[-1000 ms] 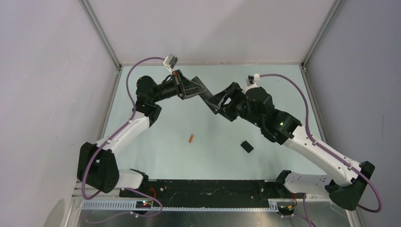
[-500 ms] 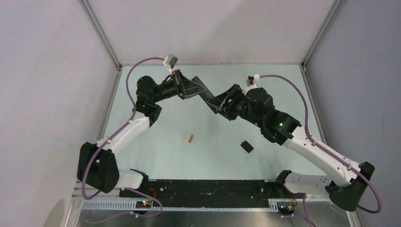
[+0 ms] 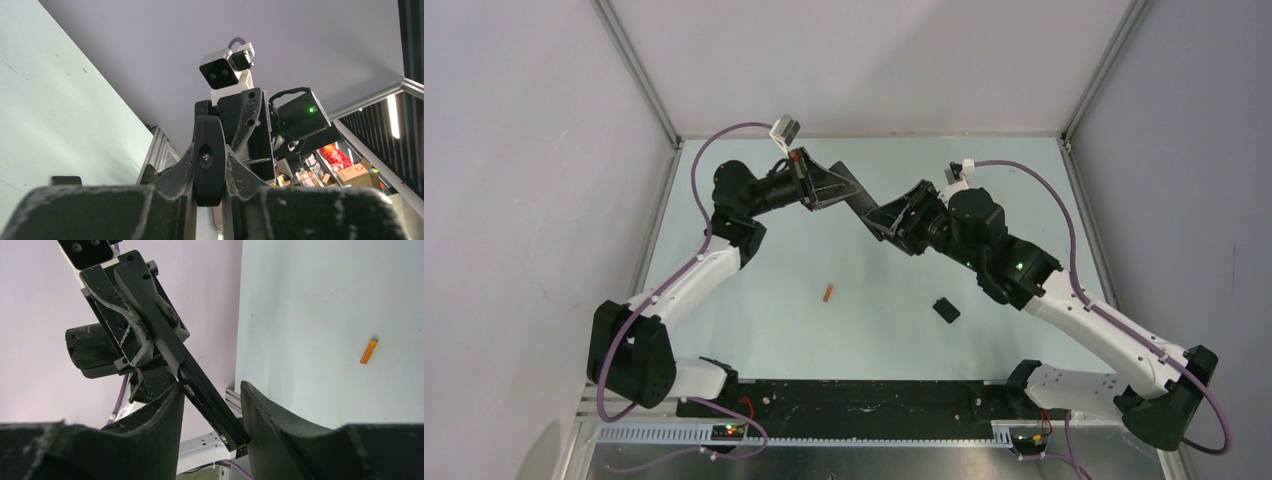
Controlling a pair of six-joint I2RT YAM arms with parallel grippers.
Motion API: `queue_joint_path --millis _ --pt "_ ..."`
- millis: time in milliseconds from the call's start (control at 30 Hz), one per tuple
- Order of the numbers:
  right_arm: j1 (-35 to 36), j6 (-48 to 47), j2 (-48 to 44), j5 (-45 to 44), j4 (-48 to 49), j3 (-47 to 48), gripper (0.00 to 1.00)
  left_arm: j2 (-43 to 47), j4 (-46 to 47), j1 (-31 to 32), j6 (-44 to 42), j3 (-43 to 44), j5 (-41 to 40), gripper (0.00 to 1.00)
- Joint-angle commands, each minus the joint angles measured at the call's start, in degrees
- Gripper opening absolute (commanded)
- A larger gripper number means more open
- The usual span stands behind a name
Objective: Load the batteries into the remote control
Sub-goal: Load the battery into the remote control.
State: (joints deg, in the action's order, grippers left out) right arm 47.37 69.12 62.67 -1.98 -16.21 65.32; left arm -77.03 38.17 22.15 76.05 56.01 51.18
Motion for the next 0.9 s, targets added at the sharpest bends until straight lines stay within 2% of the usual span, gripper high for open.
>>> queue_joint_path --millis 0,267,533,600,867 --pt "-0.4 0.6 -1.0 1.2 0.2 -1.3 0.48 1.7 2.5 -0.4 0.7 1.7 -1.4 0.0" --pt "-0.5 0.1 -2.0 3.8 2.7 -3.9 0.46 1.4 2.5 -0.7 1.6 2.6 -1.3 0.0" --pt "-0.6 1.0 -3.2 4.3 3.9 -7.2 0.5 1.4 2.5 -1.1 3.9 3.1 -1.0 0.0" --pt "-0.6 0.9 -3.4 4.4 4.3 -7.4 0.54 1.4 2.5 -1.1 3.9 3.0 -0.9 0.0" --pt "-0.6 -3.1 -5.1 6.6 8.1 -7.5 0.83 0.9 2.5 -1.5 1.8 2.1 -0.7 0.0"
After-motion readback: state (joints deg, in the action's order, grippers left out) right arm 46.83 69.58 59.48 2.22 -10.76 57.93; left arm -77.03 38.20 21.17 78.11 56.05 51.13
